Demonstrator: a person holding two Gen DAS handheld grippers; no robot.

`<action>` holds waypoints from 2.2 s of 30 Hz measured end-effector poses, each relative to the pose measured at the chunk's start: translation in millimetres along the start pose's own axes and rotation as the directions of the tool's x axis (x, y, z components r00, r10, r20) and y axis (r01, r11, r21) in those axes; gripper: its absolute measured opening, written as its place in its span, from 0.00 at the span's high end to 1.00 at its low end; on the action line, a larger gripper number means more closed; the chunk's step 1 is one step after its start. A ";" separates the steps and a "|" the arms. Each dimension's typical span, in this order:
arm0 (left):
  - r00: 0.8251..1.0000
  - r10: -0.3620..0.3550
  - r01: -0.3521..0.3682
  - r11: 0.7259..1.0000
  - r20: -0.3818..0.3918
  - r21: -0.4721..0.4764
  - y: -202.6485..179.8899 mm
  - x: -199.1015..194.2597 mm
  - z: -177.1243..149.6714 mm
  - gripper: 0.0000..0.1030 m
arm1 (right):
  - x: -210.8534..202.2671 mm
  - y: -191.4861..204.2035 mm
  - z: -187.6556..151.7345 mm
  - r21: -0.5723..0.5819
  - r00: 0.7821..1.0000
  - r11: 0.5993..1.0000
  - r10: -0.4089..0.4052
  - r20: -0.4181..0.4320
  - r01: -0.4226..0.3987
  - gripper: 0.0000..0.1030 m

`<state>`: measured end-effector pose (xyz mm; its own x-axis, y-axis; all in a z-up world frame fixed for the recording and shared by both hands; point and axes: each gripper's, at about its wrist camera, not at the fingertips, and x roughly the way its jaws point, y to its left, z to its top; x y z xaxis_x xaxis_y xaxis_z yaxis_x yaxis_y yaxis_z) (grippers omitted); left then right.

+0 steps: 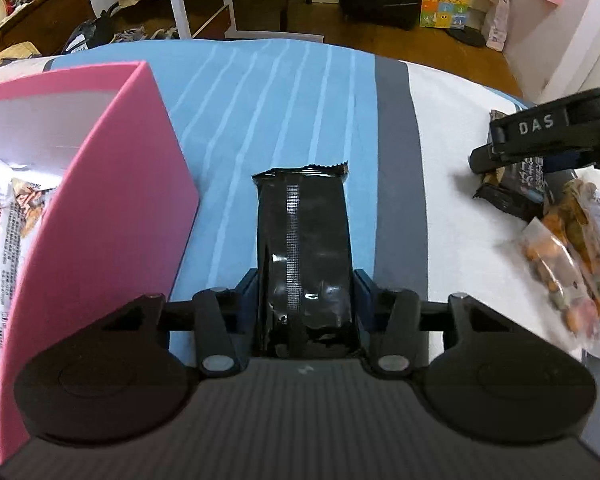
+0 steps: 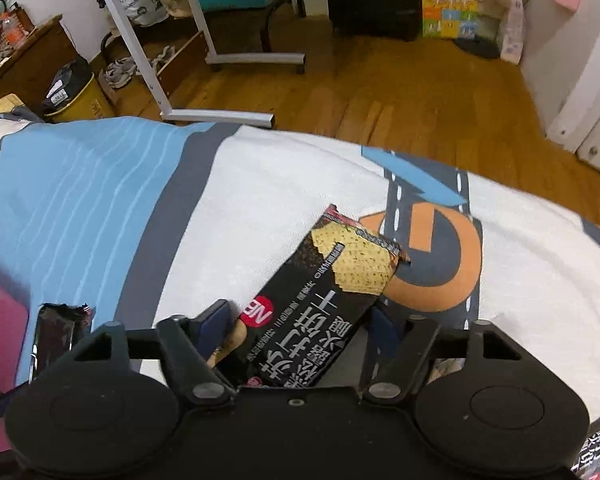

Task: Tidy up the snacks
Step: 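Carry both snacks into the pink box and open both grippers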

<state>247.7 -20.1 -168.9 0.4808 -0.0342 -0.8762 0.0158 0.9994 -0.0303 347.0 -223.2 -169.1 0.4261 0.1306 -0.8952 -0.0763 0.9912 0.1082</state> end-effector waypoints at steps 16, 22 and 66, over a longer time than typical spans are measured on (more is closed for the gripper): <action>0.990 -0.141 0.141 0.988 0.008 -0.063 19.4 -60.2 -13.8 0.55 | -66.9 12.4 -6.1 -0.048 0.987 0.993 0.113 0.116 -0.108 0.34; 0.988 -0.153 0.153 0.988 -0.030 -0.015 22.5 -84.3 -32.6 0.55 | -92.7 26.1 -29.6 -0.112 0.985 0.980 0.168 0.045 -0.162 0.34; 0.997 -0.060 0.061 0.998 0.052 -0.018 234.1 -248.6 -44.2 0.55 | -219.6 253.0 -104.3 -0.544 0.874 0.715 0.481 -0.073 -0.439 0.34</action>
<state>93.1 222.3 20.5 0.5240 -0.0937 -0.8466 0.0289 0.9953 -0.0923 140.1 -3.4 9.8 0.2695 0.5890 -0.7619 -0.7319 0.6395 0.2354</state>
